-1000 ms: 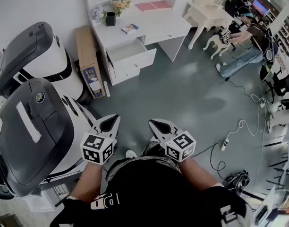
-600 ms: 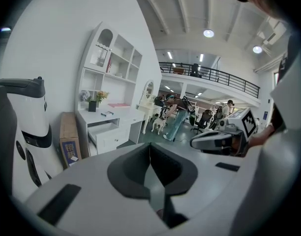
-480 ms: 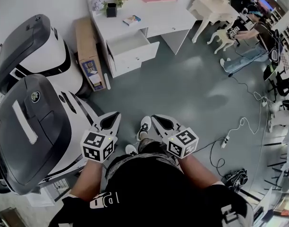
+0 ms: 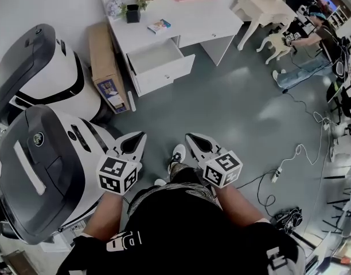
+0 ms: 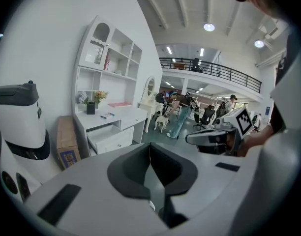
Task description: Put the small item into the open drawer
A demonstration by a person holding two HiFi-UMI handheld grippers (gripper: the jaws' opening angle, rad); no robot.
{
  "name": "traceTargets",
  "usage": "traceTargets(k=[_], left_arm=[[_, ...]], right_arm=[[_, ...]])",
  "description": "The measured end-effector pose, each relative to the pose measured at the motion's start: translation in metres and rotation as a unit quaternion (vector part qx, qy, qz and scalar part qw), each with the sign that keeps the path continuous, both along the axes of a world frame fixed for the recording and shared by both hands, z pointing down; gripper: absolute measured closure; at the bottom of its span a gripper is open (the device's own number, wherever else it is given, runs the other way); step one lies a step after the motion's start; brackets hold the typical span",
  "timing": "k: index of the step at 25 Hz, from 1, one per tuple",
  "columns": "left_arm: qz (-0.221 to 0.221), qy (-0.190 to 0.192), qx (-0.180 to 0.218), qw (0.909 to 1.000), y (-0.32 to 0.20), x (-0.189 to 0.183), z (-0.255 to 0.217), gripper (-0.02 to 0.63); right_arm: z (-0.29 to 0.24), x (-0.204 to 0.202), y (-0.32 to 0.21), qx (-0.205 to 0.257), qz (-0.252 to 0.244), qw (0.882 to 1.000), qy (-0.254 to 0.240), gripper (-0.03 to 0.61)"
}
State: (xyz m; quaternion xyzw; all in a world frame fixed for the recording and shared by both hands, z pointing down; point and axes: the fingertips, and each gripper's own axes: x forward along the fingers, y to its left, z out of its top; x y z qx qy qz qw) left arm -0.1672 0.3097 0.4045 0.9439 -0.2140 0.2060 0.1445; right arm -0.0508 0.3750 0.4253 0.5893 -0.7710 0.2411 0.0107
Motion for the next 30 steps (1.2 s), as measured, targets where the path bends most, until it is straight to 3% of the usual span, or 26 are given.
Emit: traceTargets(k=[8,19,30], left_arm=[[0.004,-0.010,0.007,0.9999,-0.065,0.048,-0.006,0.598],[-0.022,-0.027,0.003,0.9994,-0.133,0.103,-0.016,0.598],[-0.014,-0.034,0.010,0.9993,-0.157,0.154,-0.022,0.598]], right_arm=[[-0.005,0.056,-0.067,0.011,0.014,1.000,-0.006,0.571],[-0.022,0.112,-0.145,0.027,-0.031,0.999,0.032,0.571],[-0.013,0.164,-0.158,0.016,-0.030,0.999,0.025,0.571]])
